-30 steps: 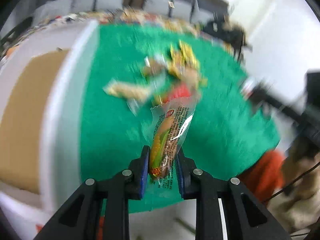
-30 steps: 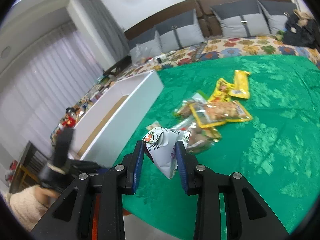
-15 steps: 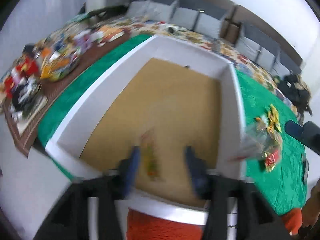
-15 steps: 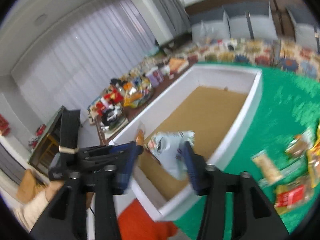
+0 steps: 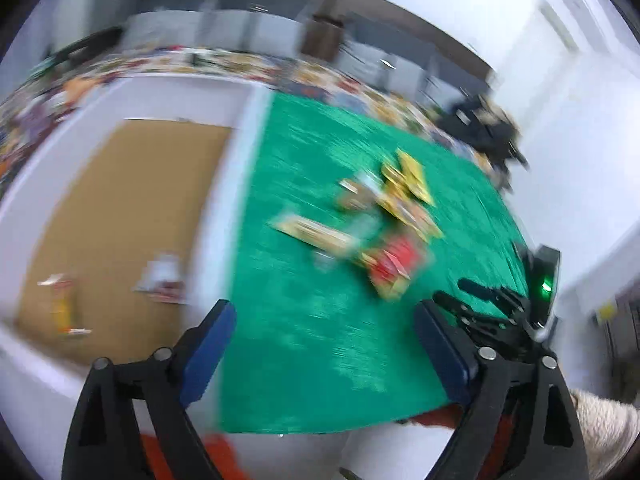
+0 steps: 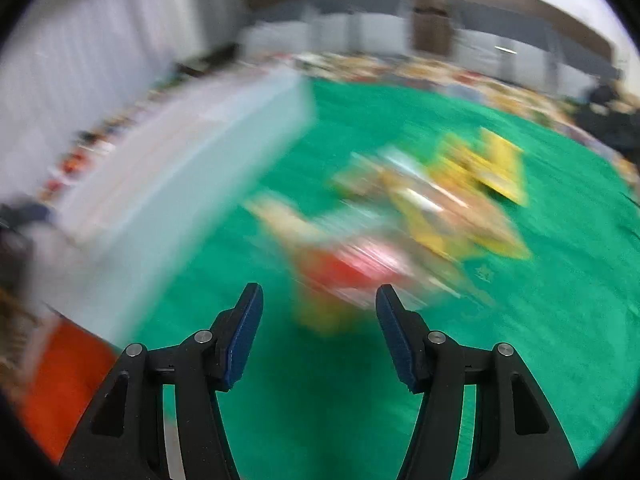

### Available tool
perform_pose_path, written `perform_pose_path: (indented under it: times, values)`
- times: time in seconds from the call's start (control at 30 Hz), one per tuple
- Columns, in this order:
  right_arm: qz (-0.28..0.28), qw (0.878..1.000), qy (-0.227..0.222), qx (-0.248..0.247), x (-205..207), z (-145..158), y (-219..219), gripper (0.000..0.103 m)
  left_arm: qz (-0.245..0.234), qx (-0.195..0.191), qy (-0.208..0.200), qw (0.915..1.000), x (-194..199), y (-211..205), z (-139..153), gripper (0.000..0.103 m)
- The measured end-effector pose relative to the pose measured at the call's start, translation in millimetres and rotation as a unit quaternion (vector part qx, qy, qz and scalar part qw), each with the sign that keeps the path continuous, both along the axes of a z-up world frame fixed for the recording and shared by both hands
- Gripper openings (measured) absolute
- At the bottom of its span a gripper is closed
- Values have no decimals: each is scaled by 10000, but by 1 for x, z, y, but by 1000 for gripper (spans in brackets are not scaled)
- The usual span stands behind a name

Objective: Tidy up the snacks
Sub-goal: 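Move both tools back over the remaining snacks on the bed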

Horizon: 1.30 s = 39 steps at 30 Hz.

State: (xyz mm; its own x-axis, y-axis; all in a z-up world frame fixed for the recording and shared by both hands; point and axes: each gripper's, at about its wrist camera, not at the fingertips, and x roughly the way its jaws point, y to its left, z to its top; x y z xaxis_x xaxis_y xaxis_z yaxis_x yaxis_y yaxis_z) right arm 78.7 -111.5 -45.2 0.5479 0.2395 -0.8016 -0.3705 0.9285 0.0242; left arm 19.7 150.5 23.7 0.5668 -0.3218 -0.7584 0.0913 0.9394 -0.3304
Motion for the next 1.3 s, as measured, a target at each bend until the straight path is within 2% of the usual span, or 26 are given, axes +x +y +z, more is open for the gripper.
perform_pose_path:
  times: [0.1,0.23,0.33,0.4,0.47,0.57,0.63,0.73,1.03,1.3]
  values:
    - [-780,9966,116,-256,0,-21,-62,62,-218,220,315,9990,18,-46,-37,91]
    - [-1554,9878,99,-89,-7,-33,-113,62,-196,525,717,9959,40,-76,-94,90]
    - [-1805,9835,130,41,-10,-36,-125,62,-131,876,720,9935,48,-83,-114,90]
    - [-1790,9839,32,9,-10,-35,-125,69,-54,974,748,9924,52,-83,-122,90]
    - [-1749,9846,17,-56,-7,-37,-124,72,29,1070,657,9921,53,-84,-125,91]
    - [-1671,9858,-50,-152,-13,-39,-113,75,-1,1310,569,9897,56,-90,-132,100]
    - [-1619,9865,-100,-209,-12,-41,-112,77,-112,1653,492,9850,56,-101,-136,103]
    - [-1616,9866,-132,-206,-14,-43,-113,80,-51,1631,321,9861,52,-102,-137,103]
    - [-1558,9870,-365,-170,-16,-46,-114,88,-121,1649,197,9860,51,-103,-139,103]
    - [-1536,9872,-407,-159,-16,-46,-114,89,-130,1655,91,9861,47,-102,-139,103]
